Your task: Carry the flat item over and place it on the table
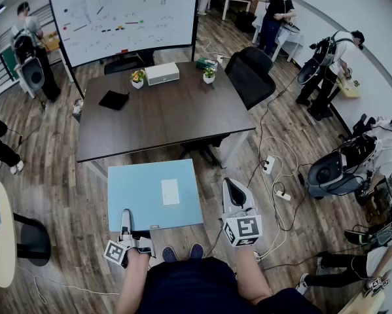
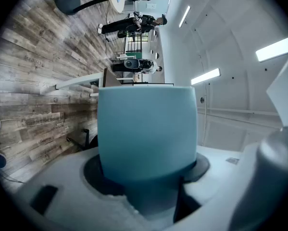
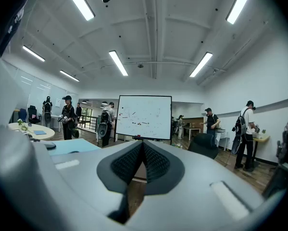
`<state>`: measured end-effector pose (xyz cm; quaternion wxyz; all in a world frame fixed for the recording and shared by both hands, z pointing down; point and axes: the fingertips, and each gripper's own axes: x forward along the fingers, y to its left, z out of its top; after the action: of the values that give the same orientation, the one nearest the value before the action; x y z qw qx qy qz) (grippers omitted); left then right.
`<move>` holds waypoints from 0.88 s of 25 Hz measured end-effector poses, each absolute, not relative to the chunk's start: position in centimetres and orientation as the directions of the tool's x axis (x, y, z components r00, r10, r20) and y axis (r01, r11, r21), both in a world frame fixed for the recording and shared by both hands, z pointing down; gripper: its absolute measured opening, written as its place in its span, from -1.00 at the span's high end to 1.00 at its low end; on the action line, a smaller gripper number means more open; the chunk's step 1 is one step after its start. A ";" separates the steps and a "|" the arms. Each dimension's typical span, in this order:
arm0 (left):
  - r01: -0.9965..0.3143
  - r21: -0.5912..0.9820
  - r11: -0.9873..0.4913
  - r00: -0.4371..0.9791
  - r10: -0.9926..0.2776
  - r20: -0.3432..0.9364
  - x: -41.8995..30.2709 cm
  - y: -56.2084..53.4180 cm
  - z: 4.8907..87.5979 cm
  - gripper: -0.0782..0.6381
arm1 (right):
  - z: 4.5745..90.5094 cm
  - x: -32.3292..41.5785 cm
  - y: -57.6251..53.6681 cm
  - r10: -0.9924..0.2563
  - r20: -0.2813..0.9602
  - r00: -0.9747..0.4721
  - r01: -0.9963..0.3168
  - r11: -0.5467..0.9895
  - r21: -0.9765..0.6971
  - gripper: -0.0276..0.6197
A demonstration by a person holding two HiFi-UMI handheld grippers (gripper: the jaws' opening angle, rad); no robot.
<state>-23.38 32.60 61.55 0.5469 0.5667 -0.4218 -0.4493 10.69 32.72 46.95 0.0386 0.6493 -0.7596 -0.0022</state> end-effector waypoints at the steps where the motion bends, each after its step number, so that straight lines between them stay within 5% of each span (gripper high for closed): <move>1: 0.014 0.999 -0.045 0.241 -0.969 -0.047 -23.4 32.6 61.6 0.07 | 47.0 10.7 32.8 -0.986 0.057 -0.154 -0.986 0.157 0.055 0.89; 22: 0.011 0.999 -0.053 0.240 -0.969 -0.054 -22.5 31.4 61.5 0.07 | 47.1 11.2 32.0 -0.985 0.037 -0.167 -0.985 0.169 0.045 0.88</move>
<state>-22.49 31.39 61.54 0.5443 0.5690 -0.4212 -0.4501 11.16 31.96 47.07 0.0286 0.6446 -0.7640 -0.0051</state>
